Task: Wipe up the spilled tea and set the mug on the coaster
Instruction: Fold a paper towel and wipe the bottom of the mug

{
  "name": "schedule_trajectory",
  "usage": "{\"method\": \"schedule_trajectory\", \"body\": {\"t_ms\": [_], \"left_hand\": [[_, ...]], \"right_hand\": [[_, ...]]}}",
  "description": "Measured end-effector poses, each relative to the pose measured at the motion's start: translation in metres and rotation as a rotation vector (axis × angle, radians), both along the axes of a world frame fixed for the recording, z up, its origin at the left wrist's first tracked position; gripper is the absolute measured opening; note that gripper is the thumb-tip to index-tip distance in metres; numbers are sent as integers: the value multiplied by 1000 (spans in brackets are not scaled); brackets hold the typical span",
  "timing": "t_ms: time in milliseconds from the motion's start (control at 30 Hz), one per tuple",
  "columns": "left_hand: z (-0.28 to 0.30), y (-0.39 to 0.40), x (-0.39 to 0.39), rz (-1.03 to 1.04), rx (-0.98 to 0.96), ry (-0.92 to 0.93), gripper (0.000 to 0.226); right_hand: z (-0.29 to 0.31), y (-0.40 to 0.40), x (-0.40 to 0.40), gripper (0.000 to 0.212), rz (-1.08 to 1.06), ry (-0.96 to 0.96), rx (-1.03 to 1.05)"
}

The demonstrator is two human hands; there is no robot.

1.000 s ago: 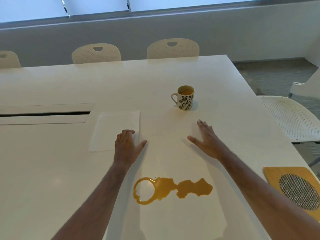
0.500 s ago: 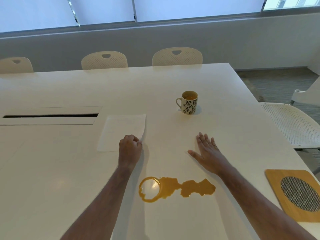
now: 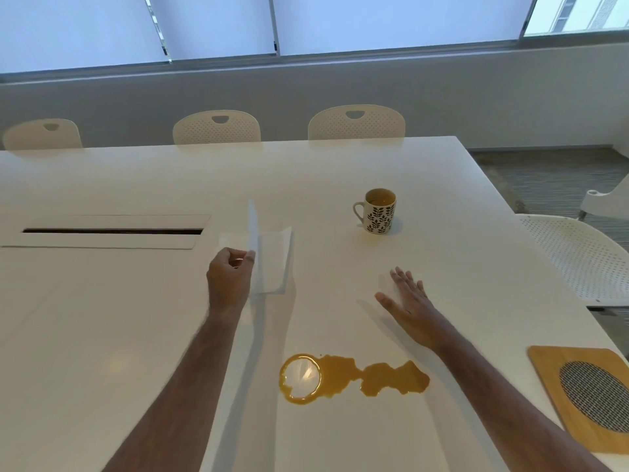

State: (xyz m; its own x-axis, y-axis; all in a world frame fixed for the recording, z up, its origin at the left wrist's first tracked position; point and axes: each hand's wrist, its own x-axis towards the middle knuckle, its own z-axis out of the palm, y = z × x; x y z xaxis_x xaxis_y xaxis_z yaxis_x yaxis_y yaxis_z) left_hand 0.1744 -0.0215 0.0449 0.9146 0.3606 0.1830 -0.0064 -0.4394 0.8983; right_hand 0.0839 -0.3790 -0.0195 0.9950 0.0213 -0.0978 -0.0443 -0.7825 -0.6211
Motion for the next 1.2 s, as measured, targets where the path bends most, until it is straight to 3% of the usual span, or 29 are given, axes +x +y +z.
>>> {"method": "schedule_trajectory", "body": {"t_ms": [233, 467, 600, 700, 933, 1067, 1200], "left_hand": [[35, 2, -12, 34, -211, -147, 14], [77, -33, -45, -146, -423, -223, 13], [94, -59, -61, -219, -485, -211, 8], [100, -72, -67, -271, -534, -195, 8], [103, -84, -68, -419, -503, -143, 18], [90, -76, -63, -363, -410, -211, 22], [61, -58, -49, -212, -223, -155, 49]], "right_hand": [[34, 45, -2, 80, -76, -165, 188], [70, 106, -10, 78, 45, -133, 613], [89, 131, -10, 77, 38, -185, 625], [100, 134, -8, 53, -2, -258, 609], [111, 118, -4, 27, -74, -350, 588], [113, 101, -6, 32, -117, -340, 689], [114, 82, -9, 39, -119, -257, 846]]}}
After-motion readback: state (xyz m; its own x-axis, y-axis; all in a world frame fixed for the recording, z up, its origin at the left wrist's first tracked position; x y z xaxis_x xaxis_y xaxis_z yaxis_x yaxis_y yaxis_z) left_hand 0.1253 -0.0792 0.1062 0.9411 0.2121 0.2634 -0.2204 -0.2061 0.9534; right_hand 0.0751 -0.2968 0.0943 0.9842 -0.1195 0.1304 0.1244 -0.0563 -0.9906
